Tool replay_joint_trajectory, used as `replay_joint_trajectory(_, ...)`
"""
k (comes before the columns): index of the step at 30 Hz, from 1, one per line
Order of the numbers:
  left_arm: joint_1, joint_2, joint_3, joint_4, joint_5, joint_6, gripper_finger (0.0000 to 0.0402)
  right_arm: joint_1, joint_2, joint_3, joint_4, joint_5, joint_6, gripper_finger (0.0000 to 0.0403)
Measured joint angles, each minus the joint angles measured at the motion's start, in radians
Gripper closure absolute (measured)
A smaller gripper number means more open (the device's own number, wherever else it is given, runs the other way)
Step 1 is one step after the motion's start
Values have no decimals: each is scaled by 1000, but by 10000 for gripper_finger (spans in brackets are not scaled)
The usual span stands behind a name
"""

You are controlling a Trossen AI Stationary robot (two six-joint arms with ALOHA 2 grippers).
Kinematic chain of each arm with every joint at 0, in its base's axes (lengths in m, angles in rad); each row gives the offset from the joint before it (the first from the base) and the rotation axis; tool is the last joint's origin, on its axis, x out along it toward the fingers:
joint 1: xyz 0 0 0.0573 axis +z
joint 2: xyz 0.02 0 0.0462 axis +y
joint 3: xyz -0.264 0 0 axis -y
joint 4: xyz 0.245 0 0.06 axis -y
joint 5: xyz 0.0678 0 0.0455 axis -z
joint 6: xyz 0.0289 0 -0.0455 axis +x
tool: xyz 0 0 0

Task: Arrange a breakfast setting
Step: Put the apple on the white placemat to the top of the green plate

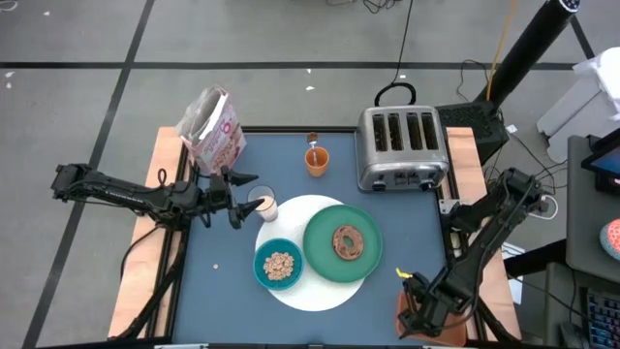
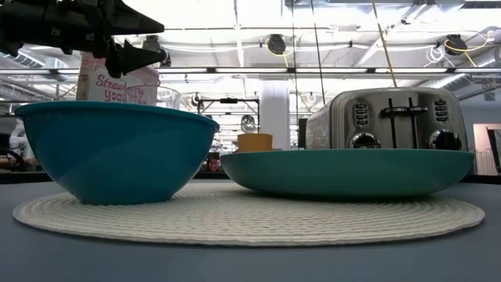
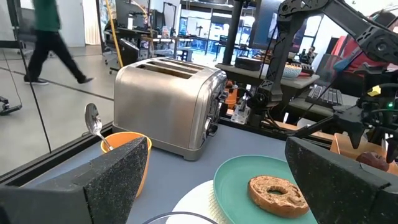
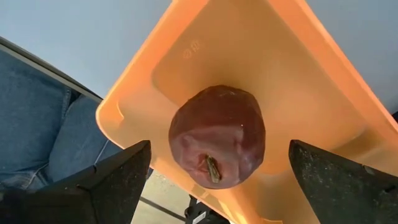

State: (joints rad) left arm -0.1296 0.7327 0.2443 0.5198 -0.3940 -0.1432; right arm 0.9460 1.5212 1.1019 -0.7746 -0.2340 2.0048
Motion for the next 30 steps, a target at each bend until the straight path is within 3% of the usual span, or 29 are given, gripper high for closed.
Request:
replay_joint_trajectory(22, 0, 0, 0, 0, 0, 0, 16, 31, 106, -1, 62, 2, -8, 30)
replay_joint_trajectory(30, 0, 0, 0, 0, 0, 0, 16, 32, 118, -1, 94, 2, -103, 30)
